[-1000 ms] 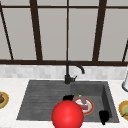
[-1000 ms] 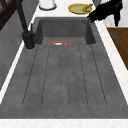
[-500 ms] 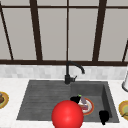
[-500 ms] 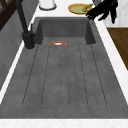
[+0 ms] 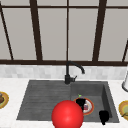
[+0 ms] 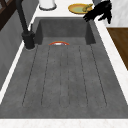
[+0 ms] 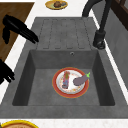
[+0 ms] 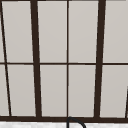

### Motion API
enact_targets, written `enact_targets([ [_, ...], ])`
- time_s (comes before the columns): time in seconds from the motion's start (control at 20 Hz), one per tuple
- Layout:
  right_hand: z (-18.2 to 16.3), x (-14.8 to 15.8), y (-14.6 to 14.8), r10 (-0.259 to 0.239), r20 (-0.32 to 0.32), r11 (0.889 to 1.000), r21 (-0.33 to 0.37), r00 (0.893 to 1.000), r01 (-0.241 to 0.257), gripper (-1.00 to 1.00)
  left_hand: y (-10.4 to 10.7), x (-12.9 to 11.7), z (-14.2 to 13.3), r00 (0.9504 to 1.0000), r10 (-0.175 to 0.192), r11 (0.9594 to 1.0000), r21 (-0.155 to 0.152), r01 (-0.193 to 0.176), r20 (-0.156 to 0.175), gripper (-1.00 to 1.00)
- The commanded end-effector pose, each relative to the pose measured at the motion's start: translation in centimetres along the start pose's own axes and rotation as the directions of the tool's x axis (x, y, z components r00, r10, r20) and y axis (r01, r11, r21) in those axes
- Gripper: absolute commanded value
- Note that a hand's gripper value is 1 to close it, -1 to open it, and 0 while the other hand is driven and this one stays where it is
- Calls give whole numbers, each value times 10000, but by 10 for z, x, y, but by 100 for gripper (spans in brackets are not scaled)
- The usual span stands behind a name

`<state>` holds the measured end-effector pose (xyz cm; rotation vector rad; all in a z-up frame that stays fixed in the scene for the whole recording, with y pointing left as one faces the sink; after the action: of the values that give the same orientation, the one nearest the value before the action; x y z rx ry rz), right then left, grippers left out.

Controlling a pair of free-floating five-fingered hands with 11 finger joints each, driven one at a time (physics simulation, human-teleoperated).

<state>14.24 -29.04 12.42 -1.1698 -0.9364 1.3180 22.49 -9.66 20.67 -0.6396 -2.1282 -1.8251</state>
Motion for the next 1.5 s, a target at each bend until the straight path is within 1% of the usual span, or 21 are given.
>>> enact_targets([
  [0.0,0,0,0,0,0,10000,0,10000,0,0,-4,-14,-5,9938,1057,9941,-217,-1065,-354,-100],
  [0.15,0,0,0,0,0,10000,0,10000,0,0,-3,-23,-2,9840,1722,9846,-217,-1733,-449,-100],
  [0.25,0,0,0,0,0,10000,0,10000,0,0,-2,-32,-2,9764,2110,9771,-170,-2120,-469,-100],
  [0.3,0,0,0,0,0,10000,0,10000,0,0,-2,-39,0,9729,2276,9736,-66,-2281,-408,-100],
  [0.4,0,0,0,0,0,10000,0,10000,0,0,-1,-47,3,9636,2637,9645,-51,-2642,-447,-100],
  [0.55,0,0,0,0,0,10000,0,10000,0,0,0,-60,9,9474,3156,9486,-52,-3163,-529,-100],
  [0.7,0,0,0,0,0,10000,0,10000,0,0,2,-73,15,9290,3643,9308,-79,-3655,-646,-100],
  [0.8,0,0,0,0,0,10000,0,10000,0,0,4,-81,20,9155,3957,9177,-87,-3973,-726,-100],
  [0.9,0,0,0,0,0,10000,0,10000,0,0,6,-88,24,9002,4285,9027,-59,-4302,-776,-100],
  [0.95,0,0,0,0,0,10000,0,10000,0,0,7,-91,26,8915,4461,8942,-29,-4477,-787,-100],
  [1.0,0,0,0,0,0,10000,0,10000,0,0,7,-96,27,8832,4631,8858,38,-4641,-747,-100],
  [1.05,0,0,0,0,0,10000,0,10000,0,0,6,-103,27,8763,4777,8784,152,-4778,-627,-100],
  [1.1,0,0,0,0,0,10000,0,10000,0,0,4,-113,28,8763,4800,8772,304,-4791,-403,-100],
  [1.15,0,0,0,0,0,10000,0,10000,0,0,1,-125,28,8792,4750,8799,305,-4741,-363,-100],
  [1.2,0,0,0,0,0,10000,0,10000,0,0,-2,-134,28,8786,4761,8794,291,-4752,-370,-100],
  [1.25,0,0,0,0,0,10000,0,10000,0,0,-6,-144,30,8801,4734,8808,285,-4726,-360,-100],
  [1.3,0,0,0,0,0,10000,0,10000,0,0,-9,-154,33,8824,4691,8831,273,-4684,-357,-100],
  [1.35,0,0,0,0,0,10000,0,10000,0,0,-11,-165,33,8870,4604,8877,253,-4597,-350,-100],
  [1.4,0,0,0,0,0,10000,0,10000,0,0,-15,-177,33,8951,4447,8956,238,-4441,-317,-100],
  [1.45,0,0,0,0,0,10000,0,10000,0,0,-19,-186,34,9037,4277,9038,277,-4271,-207,-100],
])
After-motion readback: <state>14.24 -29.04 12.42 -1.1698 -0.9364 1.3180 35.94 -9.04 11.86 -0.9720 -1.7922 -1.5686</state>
